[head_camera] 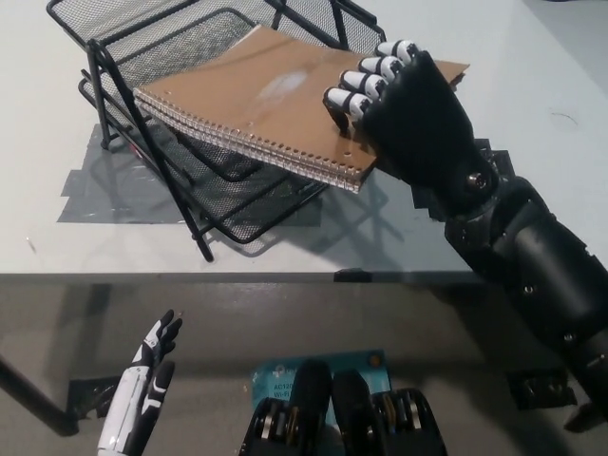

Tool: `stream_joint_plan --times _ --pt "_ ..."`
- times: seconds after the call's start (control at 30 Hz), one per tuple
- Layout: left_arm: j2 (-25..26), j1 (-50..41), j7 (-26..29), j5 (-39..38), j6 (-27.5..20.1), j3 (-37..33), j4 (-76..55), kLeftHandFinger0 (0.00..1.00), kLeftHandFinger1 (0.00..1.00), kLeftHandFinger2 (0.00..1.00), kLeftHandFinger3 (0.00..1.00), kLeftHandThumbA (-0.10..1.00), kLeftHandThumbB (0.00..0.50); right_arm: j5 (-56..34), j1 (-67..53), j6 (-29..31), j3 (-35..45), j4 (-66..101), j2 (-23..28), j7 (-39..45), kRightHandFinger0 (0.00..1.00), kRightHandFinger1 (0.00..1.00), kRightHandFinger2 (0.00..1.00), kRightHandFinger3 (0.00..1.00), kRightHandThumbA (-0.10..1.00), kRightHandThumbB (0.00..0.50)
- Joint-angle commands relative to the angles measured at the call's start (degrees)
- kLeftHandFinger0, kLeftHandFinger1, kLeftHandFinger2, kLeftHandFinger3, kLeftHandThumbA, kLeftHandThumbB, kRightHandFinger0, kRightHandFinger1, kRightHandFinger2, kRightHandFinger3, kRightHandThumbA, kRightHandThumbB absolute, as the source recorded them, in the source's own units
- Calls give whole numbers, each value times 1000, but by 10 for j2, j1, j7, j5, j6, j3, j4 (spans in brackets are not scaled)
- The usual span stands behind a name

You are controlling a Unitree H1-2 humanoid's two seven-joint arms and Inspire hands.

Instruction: A person hands a notebook to the robot and the robot grabs it with its right hand and places it in the file tray kept in the centre of the desk infront of it.

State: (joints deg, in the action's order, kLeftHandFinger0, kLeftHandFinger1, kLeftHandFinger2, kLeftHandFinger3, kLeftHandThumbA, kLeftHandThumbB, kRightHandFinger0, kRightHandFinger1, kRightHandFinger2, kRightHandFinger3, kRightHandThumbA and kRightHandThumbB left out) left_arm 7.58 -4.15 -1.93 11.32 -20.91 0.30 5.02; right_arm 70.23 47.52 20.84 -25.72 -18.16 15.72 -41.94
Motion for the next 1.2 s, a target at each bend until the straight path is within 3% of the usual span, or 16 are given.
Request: stream_joint_plan --times 0.0,0.2,0.3,0.4,0.53,0.7,0.9,0.97,1.03,1.17 --pt "9 4 -5 -10 -1 -4 -15 1000 1000 1000 1000 1000 413 -7 65 -12 20 -10 -3 -60 0 0 4 48 860 0" --pt "9 4 -8 -16 3 -4 -21 1000 1000 1000 1000 1000 409 -14 79 -29 32 -37 -18 -94 0 0 66 148 843 0" --pt "8 6 -6 -13 -1 -6 -17 1000 1000 1000 1000 1000 400 -38 81 -33 52 -46 -34 -98 0 0 60 178 931 0" --pt "7 4 -5 -16 -2 -6 -17 1000 1000 1000 1000 1000 399 -47 83 -37 65 -54 -48 -103 0 0 91 142 865 0" --pt "8 6 -4 -13 -5 -6 -15 1000 1000 1000 1000 1000 388 -72 82 -41 89 -55 -68 -91 0 0 119 60 915 0" --pt "9 9 -2 -10 -9 -7 -13 1000 1000 1000 1000 1000 392 -83 82 -50 106 -66 -81 -82 0 0 175 100 904 0" --pt "8 9 2 -10 -21 -6 -7 1000 1000 1000 1000 1000 332 -70 88 -36 90 -128 -80 -112 0 0 119 100 878 0" --pt "9 11 4 -4 -23 -6 -6 1000 1000 1000 1000 1000 331 -62 97 -21 75 -153 -75 -123 0 0 114 67 799 23" --pt "9 12 7 -3 -26 -5 -4 1000 1000 1000 1000 1000 330 -49 106 -14 60 -176 -71 -136 0 0 99 74 799 5" --pt "7 14 6 -13 -28 -3 -1 1000 1000 1000 1000 1000 340 -21 126 -1 12 -218 -59 -163 0 0 188 226 726 0"
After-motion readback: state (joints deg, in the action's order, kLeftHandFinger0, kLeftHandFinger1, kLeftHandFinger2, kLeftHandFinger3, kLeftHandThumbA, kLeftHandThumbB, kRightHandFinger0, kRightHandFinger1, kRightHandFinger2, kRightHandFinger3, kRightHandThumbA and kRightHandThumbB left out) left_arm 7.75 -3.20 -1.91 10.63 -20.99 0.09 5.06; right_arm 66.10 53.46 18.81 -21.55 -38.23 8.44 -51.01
